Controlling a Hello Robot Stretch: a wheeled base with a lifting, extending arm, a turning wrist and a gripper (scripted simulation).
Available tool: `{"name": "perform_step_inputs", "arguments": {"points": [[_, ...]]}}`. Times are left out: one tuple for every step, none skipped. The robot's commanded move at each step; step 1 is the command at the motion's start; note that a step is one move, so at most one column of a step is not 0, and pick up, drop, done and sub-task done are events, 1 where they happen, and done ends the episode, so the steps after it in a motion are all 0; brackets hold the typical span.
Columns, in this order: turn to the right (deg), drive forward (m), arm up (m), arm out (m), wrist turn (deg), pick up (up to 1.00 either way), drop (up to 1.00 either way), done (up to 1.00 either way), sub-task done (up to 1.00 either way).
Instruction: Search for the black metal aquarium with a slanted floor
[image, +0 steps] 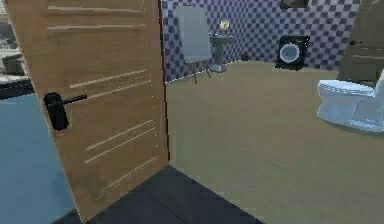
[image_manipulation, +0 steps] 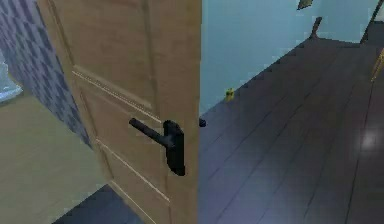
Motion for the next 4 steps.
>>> {"name": "perform_step_inputs", "arguments": {"points": [[-45.0,0.0,0.0,0.0,0.0,0.0,0.0,0.0,0.0],[0.0,0.15,0.0,0.0,0.0,0.0,0.0,0.0,0.0],[45.0,0.0,0.0,0.0,0.0,0.0,0.0,0.0,0.0],[24.0,0.0,0.0,0.0,0.0,0.0,0.0,0.0,0.0]]}}
